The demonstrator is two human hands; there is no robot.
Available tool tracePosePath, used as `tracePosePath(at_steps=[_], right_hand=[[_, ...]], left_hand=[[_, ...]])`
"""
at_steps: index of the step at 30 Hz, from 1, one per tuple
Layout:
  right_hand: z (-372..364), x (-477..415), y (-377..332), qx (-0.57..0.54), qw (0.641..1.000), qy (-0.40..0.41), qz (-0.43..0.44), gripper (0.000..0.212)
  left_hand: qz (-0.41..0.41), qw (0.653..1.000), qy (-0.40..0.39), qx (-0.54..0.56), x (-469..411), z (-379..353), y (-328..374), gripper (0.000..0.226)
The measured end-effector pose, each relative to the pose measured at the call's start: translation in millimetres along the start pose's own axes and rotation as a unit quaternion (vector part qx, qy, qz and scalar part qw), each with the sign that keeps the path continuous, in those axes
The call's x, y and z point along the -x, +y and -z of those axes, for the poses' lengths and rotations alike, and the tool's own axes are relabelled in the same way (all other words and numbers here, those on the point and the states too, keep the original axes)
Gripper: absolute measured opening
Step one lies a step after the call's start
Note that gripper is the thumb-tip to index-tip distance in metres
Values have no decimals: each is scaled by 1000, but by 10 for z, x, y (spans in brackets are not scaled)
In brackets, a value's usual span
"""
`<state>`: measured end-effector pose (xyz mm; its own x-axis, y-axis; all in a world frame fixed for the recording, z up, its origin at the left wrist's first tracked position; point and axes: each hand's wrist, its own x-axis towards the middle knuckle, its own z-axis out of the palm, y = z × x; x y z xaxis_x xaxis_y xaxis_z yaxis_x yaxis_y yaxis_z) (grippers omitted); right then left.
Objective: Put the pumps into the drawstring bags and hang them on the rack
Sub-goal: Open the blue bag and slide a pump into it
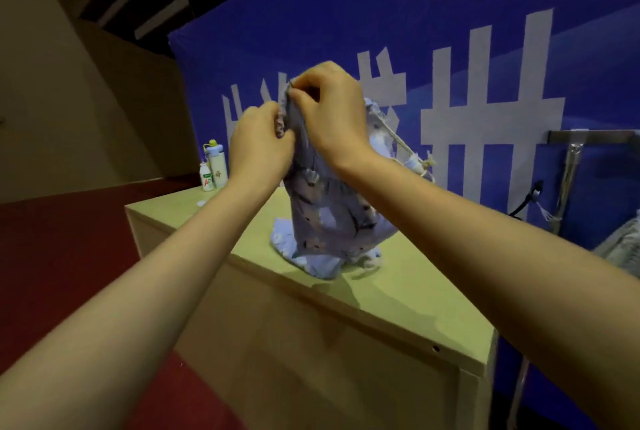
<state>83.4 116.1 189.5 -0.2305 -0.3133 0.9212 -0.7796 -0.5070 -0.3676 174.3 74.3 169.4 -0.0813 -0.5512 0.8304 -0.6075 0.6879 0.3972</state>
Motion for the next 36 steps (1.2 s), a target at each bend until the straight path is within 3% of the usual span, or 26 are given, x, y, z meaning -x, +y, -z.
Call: tracePosePath(at_steps=[4, 7, 11, 18, 24, 30, 33, 36], right_hand=[[-63, 197, -254, -24, 1000, -9, 14, 15], [-134, 469, -144, -29, 993, -89, -70, 15], [-198, 1009, 77, -36, 966, -195, -167, 13], [-242, 2135, 217, -58, 951, -228, -198, 8], [-243, 2855, 372, -35, 904, -311, -290, 11], [-260, 2898, 453, -36, 901, -309, -302, 10], [-277, 2821, 505, 12, 885, -372, -280, 13], [-231, 2673, 603, 69, 858, -438, -261, 36]], left_hand=[[43, 996, -22, 70, 251, 230, -123, 15], [86, 977, -82, 176, 439, 300, -376, 28], [135, 960, -149, 197, 831, 335, -766, 37], [232, 943, -123, 203, 1564, 127, -1020, 40], [263, 933, -118, 217, 2075, -73, -966, 48], [265, 936, -124, 195, 2154, -238, -961, 43], [259, 937, -139, 188, 2104, -353, -951, 40], [267, 931, -154, 197, 1970, -499, -914, 38]])
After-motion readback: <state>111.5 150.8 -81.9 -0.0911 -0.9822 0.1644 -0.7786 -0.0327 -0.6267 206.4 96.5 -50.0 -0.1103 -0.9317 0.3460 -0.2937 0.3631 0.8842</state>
